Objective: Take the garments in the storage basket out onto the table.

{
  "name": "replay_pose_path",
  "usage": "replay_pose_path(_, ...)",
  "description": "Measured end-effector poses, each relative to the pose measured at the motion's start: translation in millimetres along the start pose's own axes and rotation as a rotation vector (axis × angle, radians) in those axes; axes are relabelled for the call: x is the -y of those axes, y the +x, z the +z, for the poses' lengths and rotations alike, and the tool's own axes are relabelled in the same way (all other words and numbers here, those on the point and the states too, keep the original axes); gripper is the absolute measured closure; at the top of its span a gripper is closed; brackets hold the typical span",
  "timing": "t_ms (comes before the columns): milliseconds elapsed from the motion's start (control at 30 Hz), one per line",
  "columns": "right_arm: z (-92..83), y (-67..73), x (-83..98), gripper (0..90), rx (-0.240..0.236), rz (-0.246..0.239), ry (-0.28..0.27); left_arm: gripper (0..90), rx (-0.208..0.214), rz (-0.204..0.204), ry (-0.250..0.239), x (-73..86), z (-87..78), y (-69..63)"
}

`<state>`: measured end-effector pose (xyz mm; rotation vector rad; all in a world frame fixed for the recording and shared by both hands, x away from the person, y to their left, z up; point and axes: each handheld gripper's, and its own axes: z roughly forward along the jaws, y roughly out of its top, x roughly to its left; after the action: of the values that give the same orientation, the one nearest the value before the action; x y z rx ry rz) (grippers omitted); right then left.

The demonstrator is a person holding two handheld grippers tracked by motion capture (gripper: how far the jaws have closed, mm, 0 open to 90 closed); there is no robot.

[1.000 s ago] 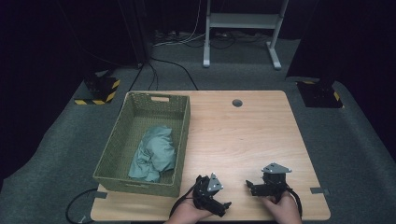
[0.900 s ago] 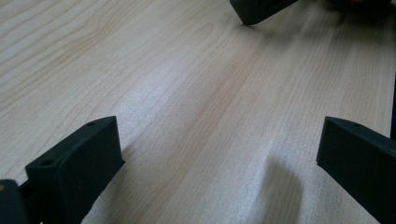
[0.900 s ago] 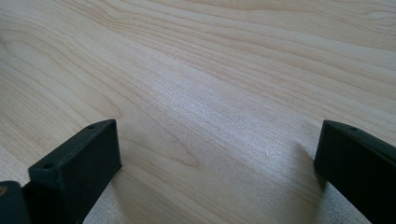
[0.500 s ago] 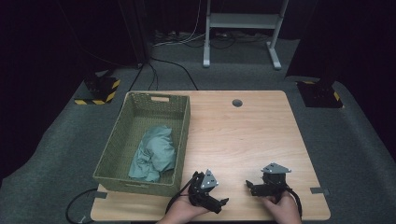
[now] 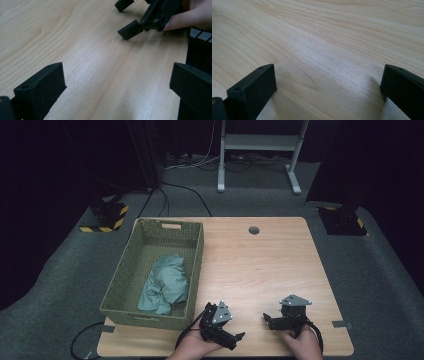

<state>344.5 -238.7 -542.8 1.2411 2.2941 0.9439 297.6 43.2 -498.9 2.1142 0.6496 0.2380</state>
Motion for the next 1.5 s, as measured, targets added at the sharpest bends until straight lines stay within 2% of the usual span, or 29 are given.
replay_pose_path(467, -0.1, 0.1, 0.0, 0.0, 0.000, 0.001, 0.001, 0.5, 0.006, -0.008, -0.036, -12.0, -17.8, -4.9)
replay_pose_path(700, -0.1, 0.1, 0.0, 0.0, 0.000, 0.001, 0.001, 0.4, -0.011, -0.010, -0.062, -17.8, -28.1, -5.4)
replay_pose_path(933, -0.1, 0.2, 0.0, 0.0, 0.000, 0.002, 0.001, 0.7, -0.031, 0.007, -0.076, -22.1, -38.3, -2.8)
replay_pose_path(1500, -0.1, 0.2, 0.0, 0.0, 0.000, 0.001, 0.001, 0.7, -0.078, 0.001, -0.145, -28.6, -63.6, 5.5)
